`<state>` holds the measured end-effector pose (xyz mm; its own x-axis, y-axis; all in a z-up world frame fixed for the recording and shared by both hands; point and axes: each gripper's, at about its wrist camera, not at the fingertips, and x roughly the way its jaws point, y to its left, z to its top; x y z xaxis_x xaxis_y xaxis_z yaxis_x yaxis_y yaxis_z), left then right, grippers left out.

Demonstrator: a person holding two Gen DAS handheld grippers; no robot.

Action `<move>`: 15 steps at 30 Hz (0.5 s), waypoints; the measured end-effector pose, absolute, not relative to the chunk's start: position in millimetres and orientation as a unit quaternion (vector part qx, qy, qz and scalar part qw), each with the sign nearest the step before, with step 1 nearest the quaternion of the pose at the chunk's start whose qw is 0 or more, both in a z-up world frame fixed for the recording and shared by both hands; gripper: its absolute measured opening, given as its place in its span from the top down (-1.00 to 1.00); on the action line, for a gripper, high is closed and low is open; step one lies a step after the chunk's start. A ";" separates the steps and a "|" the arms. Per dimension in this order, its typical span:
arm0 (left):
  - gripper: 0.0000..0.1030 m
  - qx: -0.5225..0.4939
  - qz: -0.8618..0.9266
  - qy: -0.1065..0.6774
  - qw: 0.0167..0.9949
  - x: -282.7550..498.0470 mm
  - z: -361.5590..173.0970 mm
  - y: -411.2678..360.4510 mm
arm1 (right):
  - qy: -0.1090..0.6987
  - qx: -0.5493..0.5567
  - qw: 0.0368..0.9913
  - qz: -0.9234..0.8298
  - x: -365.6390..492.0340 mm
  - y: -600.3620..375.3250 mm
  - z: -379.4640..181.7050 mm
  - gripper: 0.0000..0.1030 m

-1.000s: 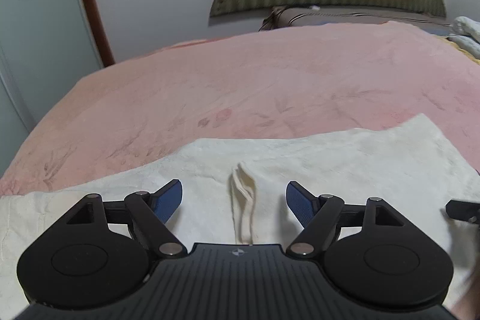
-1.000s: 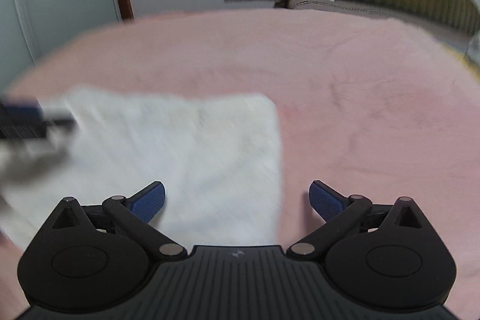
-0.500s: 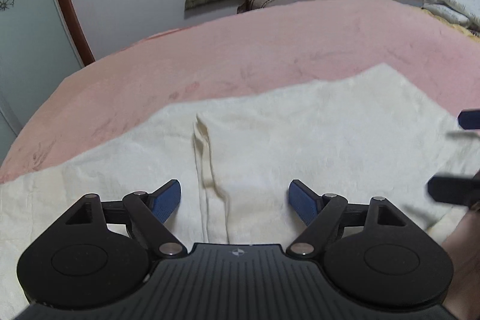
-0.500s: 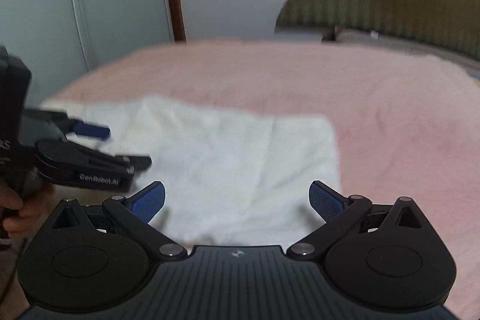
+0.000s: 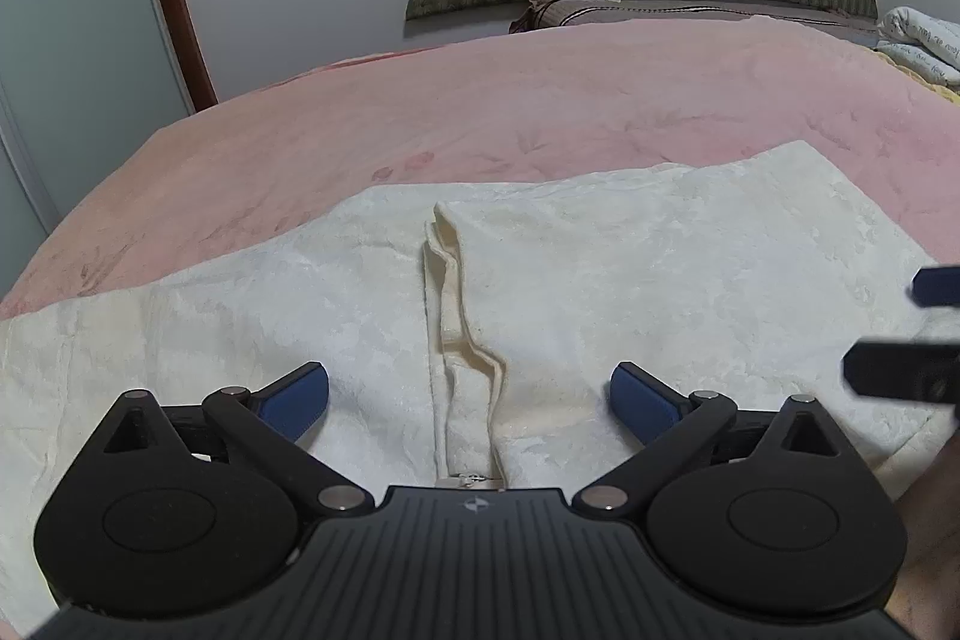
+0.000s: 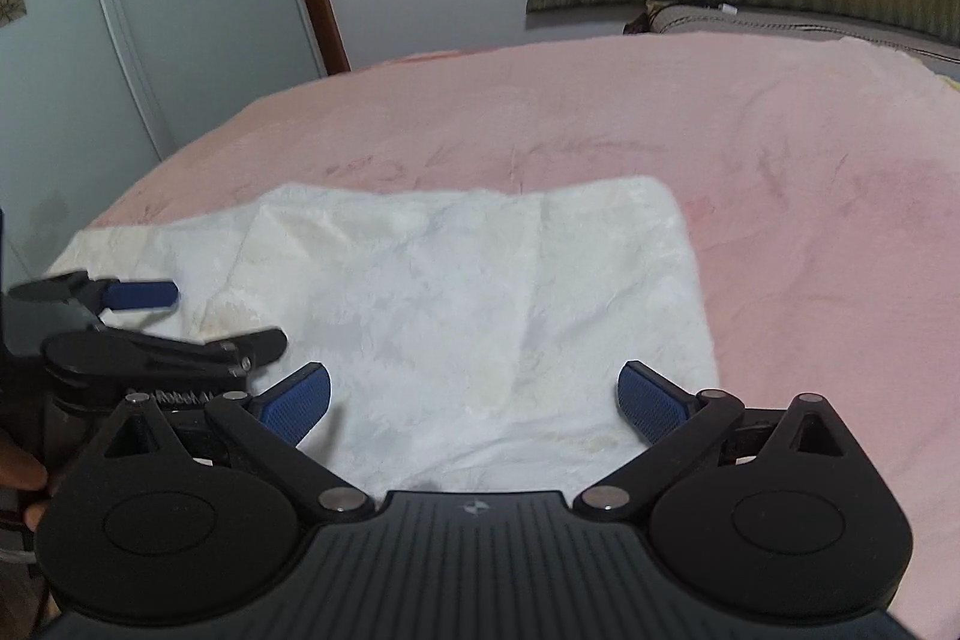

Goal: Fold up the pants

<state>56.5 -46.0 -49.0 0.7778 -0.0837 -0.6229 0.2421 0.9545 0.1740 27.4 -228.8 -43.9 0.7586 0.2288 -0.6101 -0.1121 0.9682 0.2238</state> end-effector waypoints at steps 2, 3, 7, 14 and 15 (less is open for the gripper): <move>-1.00 0.116 -0.089 0.324 0.935 56.7 -49.1 -44.5 | 0.341 0.053 0.934 0.087 29.0 -218.9 -52.7 -1.00; -1.00 0.113 -0.089 0.325 0.935 56.5 -49.1 -43.8 | 0.339 0.029 0.936 0.085 28.1 -213.4 -54.7 -1.00; -1.00 0.110 -0.089 0.326 0.935 56.5 -46.2 -40.6 | 0.333 0.023 0.940 0.074 26.2 -207.7 -49.6 -1.00; -0.90 0.118 -0.075 0.313 0.939 53.7 -45.0 -28.8 | 0.348 -0.001 0.933 0.094 33.2 -198.0 -57.3 -1.00; -0.88 0.116 -0.077 0.312 0.940 52.4 -43.9 -26.1 | 0.332 -0.008 0.938 0.099 29.9 -197.0 -58.7 -1.00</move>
<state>52.4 -26.1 -43.9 0.7938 -0.0721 -0.6040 0.2164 0.9614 0.1697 29.9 -197.0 -58.7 0.7601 0.1801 -0.6243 -0.1908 0.9803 0.0505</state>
